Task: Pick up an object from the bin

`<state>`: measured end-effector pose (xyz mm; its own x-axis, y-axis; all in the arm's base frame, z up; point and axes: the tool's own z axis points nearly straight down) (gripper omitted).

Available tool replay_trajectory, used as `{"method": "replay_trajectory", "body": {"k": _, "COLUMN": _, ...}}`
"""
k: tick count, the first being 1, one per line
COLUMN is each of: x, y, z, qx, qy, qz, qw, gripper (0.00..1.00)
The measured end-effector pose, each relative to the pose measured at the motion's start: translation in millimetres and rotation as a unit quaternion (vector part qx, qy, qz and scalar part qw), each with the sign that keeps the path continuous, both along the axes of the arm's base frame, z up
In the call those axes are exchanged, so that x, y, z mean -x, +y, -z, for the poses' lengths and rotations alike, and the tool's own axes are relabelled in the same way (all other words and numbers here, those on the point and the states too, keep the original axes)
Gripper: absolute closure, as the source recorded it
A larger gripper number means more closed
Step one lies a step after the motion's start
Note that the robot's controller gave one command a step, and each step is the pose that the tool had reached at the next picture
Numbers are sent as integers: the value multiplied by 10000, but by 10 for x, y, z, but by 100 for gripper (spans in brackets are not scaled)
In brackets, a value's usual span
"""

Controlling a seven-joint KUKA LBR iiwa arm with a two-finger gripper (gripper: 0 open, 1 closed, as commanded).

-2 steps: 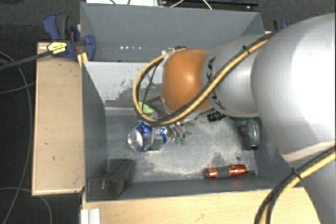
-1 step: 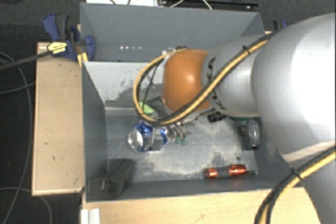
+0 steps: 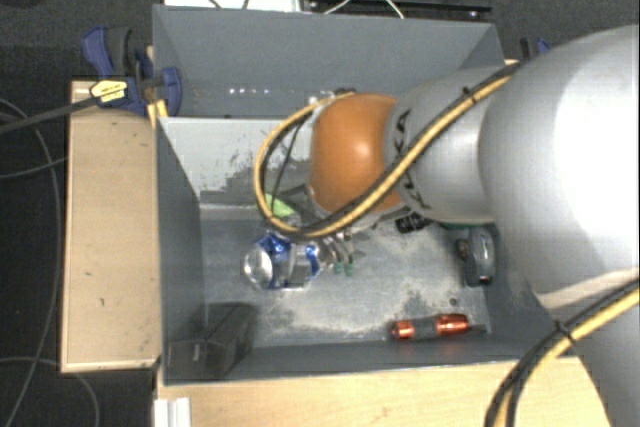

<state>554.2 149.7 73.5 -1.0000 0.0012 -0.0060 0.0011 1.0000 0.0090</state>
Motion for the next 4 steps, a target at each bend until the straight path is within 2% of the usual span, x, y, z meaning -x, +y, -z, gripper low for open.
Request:
{"method": "replay_trajectory", "body": {"k": 2, "x": 3, "y": 1, "z": -20, "qx": -1, "qy": 0, "qz": 4, "qw": 10000, "gripper": 100}}
{"method": "replay_trajectory", "body": {"k": 4, "x": 27, "y": -10, "z": -328, "qx": 13, "qy": 42, "qz": 5, "qw": 10000, "gripper": 100}}
